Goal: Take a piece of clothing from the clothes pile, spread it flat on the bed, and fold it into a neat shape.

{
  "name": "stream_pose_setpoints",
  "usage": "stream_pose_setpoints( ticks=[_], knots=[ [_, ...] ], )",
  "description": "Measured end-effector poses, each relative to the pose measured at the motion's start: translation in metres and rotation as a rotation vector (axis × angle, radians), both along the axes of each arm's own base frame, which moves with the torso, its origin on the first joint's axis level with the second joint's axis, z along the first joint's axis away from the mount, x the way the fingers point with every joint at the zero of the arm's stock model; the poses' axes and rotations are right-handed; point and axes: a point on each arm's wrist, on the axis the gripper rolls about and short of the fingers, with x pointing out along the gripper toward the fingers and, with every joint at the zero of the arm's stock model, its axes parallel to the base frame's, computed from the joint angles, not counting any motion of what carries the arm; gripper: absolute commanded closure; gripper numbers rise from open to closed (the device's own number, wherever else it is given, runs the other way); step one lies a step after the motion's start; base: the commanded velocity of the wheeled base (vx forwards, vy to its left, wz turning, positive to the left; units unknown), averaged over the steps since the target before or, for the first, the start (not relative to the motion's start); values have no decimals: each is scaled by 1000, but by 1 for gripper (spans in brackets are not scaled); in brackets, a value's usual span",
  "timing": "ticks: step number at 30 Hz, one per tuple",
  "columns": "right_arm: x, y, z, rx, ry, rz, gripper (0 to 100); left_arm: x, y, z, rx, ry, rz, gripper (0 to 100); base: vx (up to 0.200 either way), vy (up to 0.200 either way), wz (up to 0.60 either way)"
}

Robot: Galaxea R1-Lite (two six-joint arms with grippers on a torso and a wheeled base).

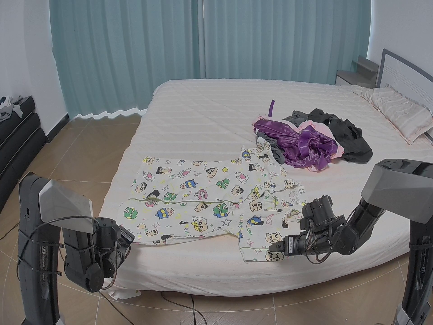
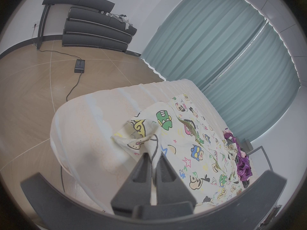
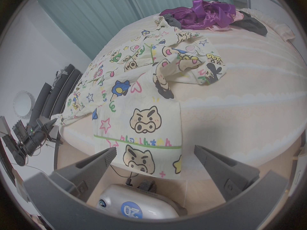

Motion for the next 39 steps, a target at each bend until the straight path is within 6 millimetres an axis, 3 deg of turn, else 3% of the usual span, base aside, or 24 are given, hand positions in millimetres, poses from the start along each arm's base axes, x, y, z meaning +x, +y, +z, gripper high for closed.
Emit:
stream_pose_setpoints(
  ticks=[11,12,28,39],
  knots=[
    [1,8,-11,-29,3,27,0,0,0,0,1,1,2,100,0,0,0],
    [1,9,-12,-29,3,30,100,0,0,0,1,1,2,100,0,0,0],
    [-2,12,-12,-22,15,25,100,0,0,0,3,0,1,100,0,0,0],
    [-27,-3,15,-5,24,11,100,-9,0,7,12,-2,-11,100,0,0,0]
  ],
)
